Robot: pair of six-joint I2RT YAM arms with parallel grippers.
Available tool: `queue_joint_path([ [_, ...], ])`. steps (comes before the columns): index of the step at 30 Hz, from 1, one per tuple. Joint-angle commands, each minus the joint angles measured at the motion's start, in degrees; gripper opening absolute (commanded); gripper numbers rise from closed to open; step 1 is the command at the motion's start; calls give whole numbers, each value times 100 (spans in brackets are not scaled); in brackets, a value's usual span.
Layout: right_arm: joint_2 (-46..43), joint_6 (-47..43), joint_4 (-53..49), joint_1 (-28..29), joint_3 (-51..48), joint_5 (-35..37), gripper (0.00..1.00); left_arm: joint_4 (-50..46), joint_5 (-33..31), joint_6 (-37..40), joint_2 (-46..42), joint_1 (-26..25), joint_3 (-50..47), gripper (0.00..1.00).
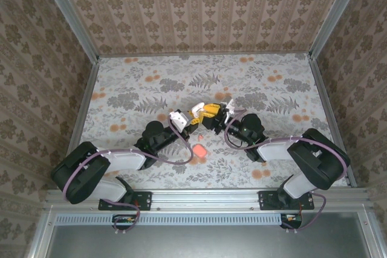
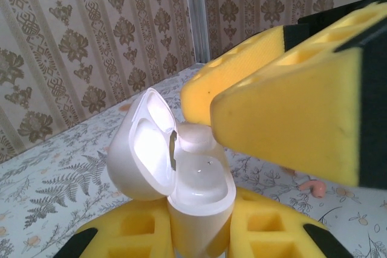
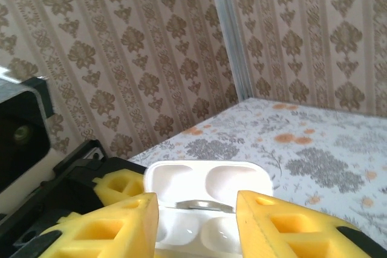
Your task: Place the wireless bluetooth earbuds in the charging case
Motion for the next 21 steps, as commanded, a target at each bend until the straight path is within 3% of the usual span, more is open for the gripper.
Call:
queue_joint_path([
  [1, -478, 538, -1505, -169, 190, 127, 41, 335, -25, -23, -12, 36, 78, 8],
  [6, -1520, 192, -3770, -326, 476, 149, 42, 173, -107, -122, -58, 219, -127, 8],
  [13, -2632, -1536, -7201, -890, 1129, 73, 46, -425, -91, -110, -410, 310, -276, 8],
  [16, -2590, -2057, -8329, -1109, 1647, 56, 49, -776, -141, -96, -590, 325, -260, 8],
  [21, -1810, -1817, -9274, -1254, 2488, -34, 52, -1125, -336, -121, -826, 323, -300, 8],
])
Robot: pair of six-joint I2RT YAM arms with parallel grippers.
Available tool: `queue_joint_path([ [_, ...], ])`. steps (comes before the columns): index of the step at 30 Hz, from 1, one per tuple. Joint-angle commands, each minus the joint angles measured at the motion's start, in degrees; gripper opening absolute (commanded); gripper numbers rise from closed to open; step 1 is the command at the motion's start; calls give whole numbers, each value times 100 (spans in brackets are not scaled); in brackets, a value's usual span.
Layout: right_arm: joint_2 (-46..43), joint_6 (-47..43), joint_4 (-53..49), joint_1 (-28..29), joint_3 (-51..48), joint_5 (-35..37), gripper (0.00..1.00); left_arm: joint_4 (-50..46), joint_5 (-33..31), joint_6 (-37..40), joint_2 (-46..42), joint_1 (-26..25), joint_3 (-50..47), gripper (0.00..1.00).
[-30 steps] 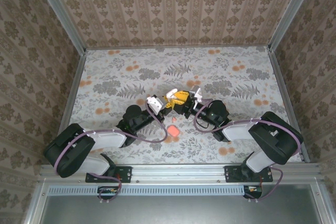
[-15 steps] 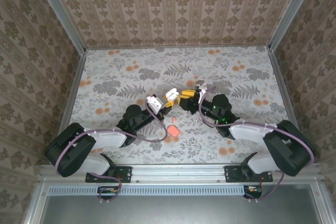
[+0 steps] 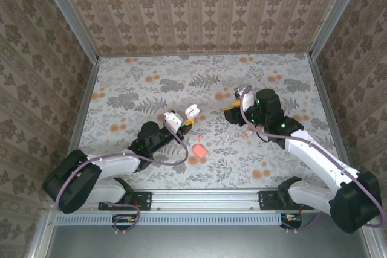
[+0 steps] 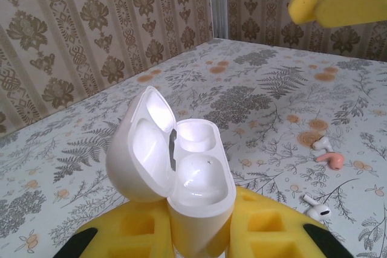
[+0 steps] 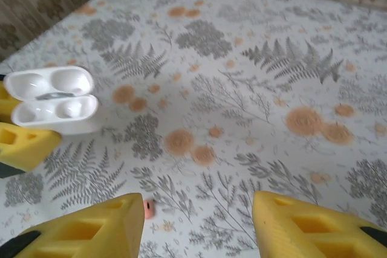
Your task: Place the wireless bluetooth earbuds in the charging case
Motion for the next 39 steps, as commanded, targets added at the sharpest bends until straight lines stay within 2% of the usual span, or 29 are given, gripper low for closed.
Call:
queue_joint_path([
  [1, 633, -32, -1331, -50, 516, -205, 52, -333, -204, -100, -216, 49, -47, 8],
  [4, 1424, 386, -1602, -70, 973, -417, 55, -640, -296, -111, -386, 57, -45, 8],
  [8, 2536, 683, -1978, -85, 1584, -635, 51, -933, -396, -74, -684, 64, -119, 8],
  [18, 4114, 833, -2604, -83, 2318, -1163, 52, -1503, -692, -1, -1363, 108, -289, 9],
  [28, 4405, 694, -3192, -48, 2258, -861, 53, -1592, -691, 25, -1421, 123, -282, 9],
  [39, 3969, 687, -3640, -23, 1860, -604, 54, -1566, -642, 32, -1412, 132, -252, 9],
])
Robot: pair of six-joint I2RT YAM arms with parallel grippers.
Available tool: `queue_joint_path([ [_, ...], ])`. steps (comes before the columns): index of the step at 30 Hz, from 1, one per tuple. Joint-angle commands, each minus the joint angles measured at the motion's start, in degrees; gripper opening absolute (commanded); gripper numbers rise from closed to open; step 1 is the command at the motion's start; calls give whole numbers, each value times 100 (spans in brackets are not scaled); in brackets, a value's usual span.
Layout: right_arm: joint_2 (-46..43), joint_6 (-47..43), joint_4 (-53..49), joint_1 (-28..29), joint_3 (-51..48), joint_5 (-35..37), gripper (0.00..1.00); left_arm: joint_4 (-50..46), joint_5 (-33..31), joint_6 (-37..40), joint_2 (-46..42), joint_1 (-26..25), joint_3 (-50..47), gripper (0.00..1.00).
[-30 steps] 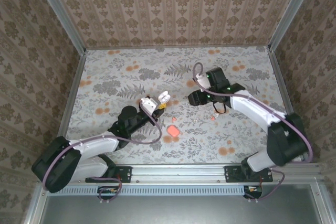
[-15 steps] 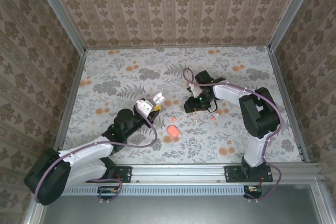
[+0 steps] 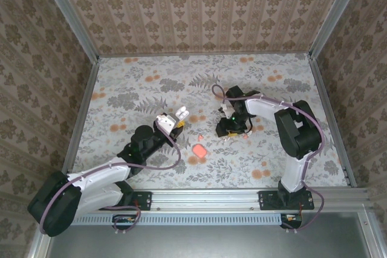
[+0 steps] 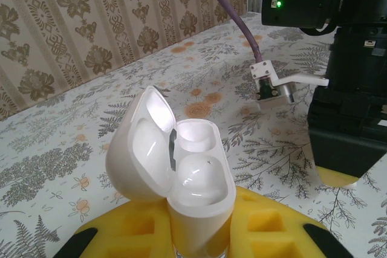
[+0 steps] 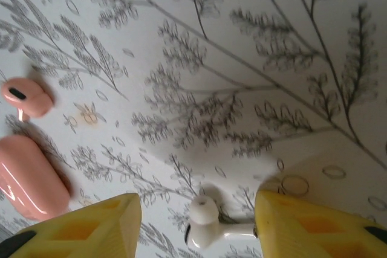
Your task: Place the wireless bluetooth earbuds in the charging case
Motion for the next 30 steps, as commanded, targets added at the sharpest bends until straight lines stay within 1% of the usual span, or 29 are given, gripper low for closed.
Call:
queue_joint_path([
  [1, -276, -32, -400, 24, -214, 85, 54, -68, 6, 30, -63, 52, -2, 9],
  [6, -468, 38, -481, 149, -348, -67, 54, -56, 56, 27, -63, 52, 9, 9],
  [9, -666, 20, -691, 227, -201, 39, 54, -71, 67, 7, -71, 49, 4, 9],
  [12, -825, -272, -1098, 269, 139, 589, 54, -80, 69, -16, -104, 53, 0, 9],
  [14, -886, -704, -1277, 288, 371, 987, 54, -108, 58, -20, -139, 52, -20, 9],
  [16, -931, -1311, -1309, 297, 526, 1286, 57, -173, 38, -43, -232, 58, -39, 9],
  [18, -1020, -2178, -1182, 305, 544, 1488, 58, -250, 10, -60, -336, 68, -76, 9],
  [20, -1169, -3136, -977, 299, 416, 1276, 62, -423, -11, -80, -475, 102, -88, 9],
  [23, -1312, -4683, -869, 297, 217, 939, 62, -678, 1, -75, -688, 161, -109, 9],
  [26, -1255, -6033, -812, 288, 92, 873, 60, -826, 47, -99, -859, 260, -168, 9],
  [28, -1131, -6754, -870, 289, 78, 854, 58, -885, 154, -121, -956, 355, -230, 9],
  [30, -994, -7222, -847, 296, 87, 894, 57, -980, 306, -135, -1055, 430, -265, 9],
])
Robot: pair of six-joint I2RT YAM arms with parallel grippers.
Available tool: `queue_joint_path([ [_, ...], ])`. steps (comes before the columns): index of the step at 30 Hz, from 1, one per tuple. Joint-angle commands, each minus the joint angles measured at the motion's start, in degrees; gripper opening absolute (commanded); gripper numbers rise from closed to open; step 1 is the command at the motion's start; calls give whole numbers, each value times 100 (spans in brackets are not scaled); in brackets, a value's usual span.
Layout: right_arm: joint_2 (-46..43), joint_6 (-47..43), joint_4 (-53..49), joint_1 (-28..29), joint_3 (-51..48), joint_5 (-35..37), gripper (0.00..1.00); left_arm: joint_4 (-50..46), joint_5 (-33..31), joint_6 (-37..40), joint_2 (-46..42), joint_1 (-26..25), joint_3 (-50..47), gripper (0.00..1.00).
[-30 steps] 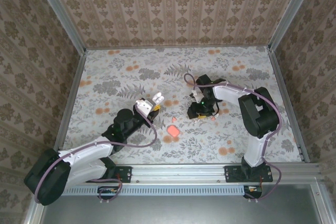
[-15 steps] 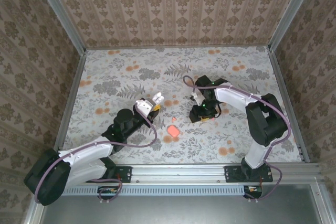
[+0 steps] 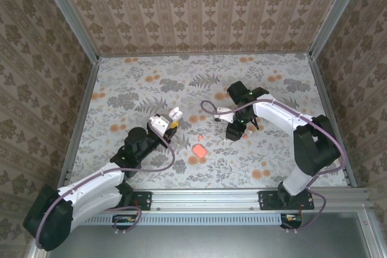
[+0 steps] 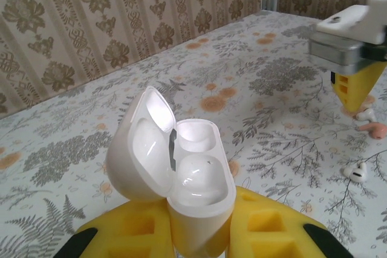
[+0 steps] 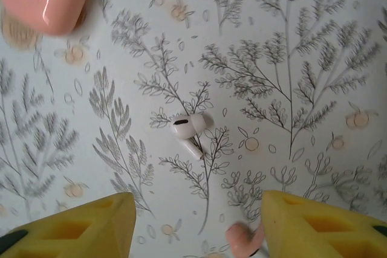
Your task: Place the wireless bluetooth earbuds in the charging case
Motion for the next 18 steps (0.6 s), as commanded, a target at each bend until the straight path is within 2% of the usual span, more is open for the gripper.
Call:
queue_joint_path([
  [1, 240, -1802, 4, 17, -70, -100, 57, -271, 322, -140, -203, 131, -96, 9],
  [5, 552, -2155, 244, 88, -53, -4, 56, -343, 524, -164, -280, 254, -172, 9],
  [18, 1145, -1941, 452, 355, 58, -13, 54, -378, 786, -146, -198, 400, -154, 10],
])
